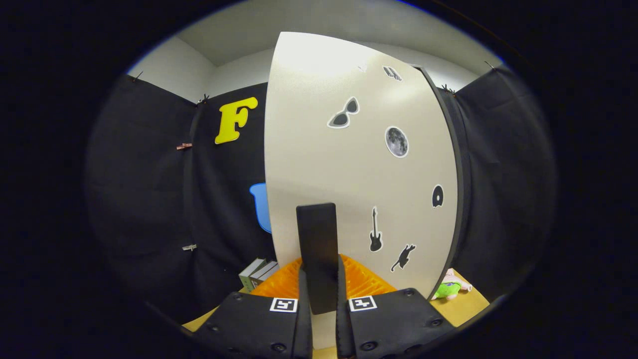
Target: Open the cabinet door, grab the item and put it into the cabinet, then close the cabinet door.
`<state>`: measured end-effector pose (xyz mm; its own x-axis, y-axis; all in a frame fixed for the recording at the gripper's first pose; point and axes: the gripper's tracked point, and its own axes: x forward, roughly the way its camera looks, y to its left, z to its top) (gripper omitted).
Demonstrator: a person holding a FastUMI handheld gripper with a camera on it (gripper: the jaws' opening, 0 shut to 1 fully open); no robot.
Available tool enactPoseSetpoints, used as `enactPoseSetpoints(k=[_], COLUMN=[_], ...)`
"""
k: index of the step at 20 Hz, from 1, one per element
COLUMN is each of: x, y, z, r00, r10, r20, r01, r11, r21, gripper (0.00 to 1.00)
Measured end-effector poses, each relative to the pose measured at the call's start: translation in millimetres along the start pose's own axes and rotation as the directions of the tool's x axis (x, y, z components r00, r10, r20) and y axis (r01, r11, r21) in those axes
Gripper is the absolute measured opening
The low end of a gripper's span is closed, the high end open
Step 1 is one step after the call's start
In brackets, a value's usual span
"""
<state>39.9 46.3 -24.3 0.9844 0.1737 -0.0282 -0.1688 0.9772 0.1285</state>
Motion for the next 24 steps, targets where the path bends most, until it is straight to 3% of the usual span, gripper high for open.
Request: enactPoseSetpoints(k=[9,24], x=[-74.4,-145.9], y=[-50.5,-141.1], z=[11.1,28.4], r00=[1.0,0.982], r10=[-0.026,-0.186], r20=[-0.005,0.024], r01=[0.026,0.187], r11=[1.0,0.982], r21=[0.001,-0.034], gripper=[0.22,0.17])
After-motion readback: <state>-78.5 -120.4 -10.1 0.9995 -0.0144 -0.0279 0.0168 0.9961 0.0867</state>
